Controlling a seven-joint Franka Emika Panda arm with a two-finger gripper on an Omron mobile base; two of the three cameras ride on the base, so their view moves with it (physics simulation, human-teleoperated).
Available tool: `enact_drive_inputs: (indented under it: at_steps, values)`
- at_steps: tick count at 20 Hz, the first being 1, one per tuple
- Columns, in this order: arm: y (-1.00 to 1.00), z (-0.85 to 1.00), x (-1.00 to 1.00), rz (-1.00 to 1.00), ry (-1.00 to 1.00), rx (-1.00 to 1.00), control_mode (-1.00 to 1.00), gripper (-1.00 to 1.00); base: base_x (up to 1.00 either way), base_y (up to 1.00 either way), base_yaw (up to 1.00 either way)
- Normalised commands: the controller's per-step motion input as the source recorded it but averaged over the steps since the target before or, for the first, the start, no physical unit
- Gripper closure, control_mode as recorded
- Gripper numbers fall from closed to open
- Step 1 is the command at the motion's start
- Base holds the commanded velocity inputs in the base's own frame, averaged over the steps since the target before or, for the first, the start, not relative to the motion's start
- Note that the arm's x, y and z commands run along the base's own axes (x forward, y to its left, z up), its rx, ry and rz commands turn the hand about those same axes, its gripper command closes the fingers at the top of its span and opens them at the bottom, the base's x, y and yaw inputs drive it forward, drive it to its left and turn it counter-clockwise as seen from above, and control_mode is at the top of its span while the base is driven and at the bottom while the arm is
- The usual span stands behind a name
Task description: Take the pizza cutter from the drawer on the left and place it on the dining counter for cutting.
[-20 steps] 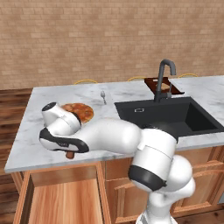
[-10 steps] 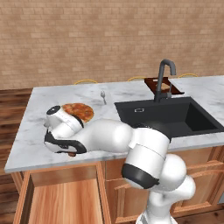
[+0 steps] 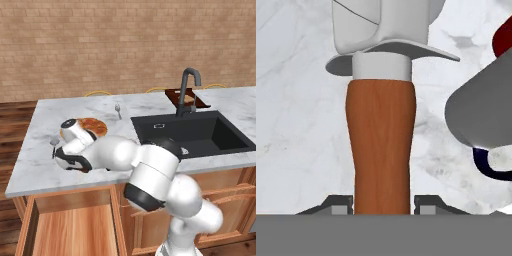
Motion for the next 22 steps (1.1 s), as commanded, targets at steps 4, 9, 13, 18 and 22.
enact_drive_inputs:
  at_steps: [4, 9, 13, 18, 22]
  values:
    - [0.14, -0.08, 0.61, 0.0, 0.0, 0.0, -1.0, 1.0, 0.0, 0.0, 0.0]
    - [0.14, -0.04, 0.38, 0.0, 0.0, 0.0, -1.0, 1.0, 0.0, 0.0, 0.0]
    - [0.14, -0.19, 0.22, 0.0, 0.0, 0.0, -1.0, 1.0, 0.0, 0.0, 0.0]
    - [0.01, -0.34, 0.11, 0.0, 0.0, 0.0, -1.0, 1.0, 0.0, 0.0, 0.0]
    - [0.0, -0.29, 0.1, 0.0, 0.0, 0.0, -1.0, 1.0, 0.0, 0.0, 0.0]
